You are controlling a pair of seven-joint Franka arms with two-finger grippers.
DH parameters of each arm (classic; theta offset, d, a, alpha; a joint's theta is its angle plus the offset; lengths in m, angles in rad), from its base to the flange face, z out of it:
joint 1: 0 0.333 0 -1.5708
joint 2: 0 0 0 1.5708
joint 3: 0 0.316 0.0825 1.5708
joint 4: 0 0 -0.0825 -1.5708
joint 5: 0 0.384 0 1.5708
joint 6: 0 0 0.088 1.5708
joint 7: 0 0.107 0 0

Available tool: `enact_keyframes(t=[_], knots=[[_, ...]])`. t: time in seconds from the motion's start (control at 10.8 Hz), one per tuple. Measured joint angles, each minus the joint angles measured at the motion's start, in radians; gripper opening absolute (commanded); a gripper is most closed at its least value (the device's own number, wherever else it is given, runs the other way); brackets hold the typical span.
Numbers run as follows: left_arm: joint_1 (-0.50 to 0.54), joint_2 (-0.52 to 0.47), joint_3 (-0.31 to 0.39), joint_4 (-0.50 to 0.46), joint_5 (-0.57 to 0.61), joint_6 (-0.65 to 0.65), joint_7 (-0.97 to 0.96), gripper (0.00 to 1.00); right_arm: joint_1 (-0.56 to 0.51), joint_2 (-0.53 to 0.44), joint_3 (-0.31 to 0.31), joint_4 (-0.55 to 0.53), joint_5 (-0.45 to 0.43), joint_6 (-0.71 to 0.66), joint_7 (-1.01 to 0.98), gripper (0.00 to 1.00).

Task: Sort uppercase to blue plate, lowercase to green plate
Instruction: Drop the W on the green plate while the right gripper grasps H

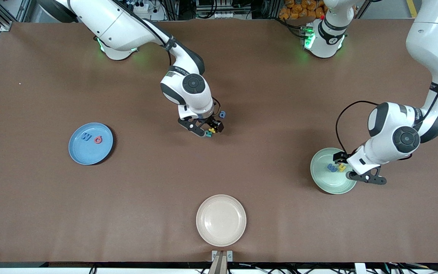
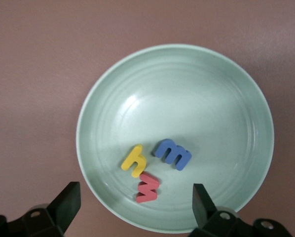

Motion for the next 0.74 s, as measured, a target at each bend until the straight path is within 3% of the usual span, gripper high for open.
enact_keyframes(t=[0.46, 0.74], knots=[[0.0, -0.017, -0.002, 0.005, -0.001, -0.003, 0.0, 1.0, 0.018, 0.044, -0.019, 0.017, -0.042, 0.029, 0.018, 0.88], [0.001, -0.055, -0.041, 0.007, -0.032, -0.061, -0.002, 1.0, 0.035, 0.049, -0.023, 0.021, -0.046, 0.03, 0.027, 0.76]])
